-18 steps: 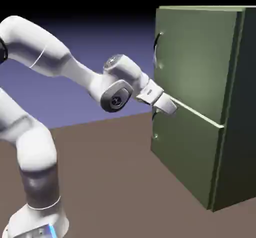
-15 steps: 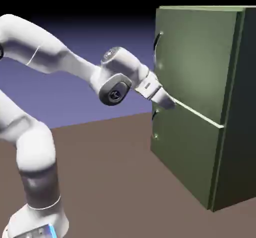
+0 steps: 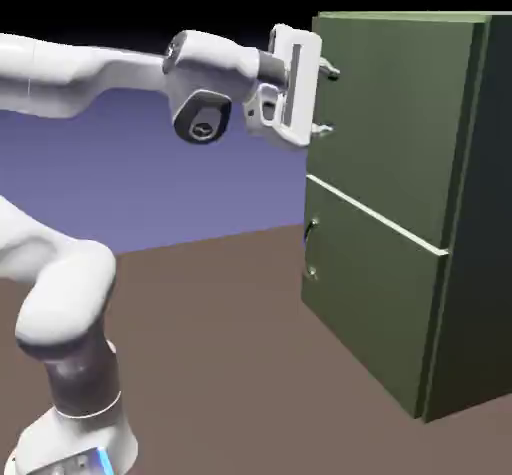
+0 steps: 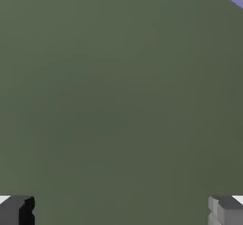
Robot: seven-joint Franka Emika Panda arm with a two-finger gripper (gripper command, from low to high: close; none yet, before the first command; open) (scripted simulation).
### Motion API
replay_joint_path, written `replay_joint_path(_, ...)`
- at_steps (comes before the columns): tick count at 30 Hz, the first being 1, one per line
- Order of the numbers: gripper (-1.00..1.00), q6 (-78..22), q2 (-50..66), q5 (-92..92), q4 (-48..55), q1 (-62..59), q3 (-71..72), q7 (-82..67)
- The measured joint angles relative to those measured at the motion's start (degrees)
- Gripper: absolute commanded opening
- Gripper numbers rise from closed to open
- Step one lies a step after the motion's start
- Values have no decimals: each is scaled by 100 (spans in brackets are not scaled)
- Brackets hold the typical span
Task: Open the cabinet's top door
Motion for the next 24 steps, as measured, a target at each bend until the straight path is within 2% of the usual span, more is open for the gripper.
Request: replay_joint_path(24, 0, 356, -1672, 5925, 1876, -2753, 3658, 5981)
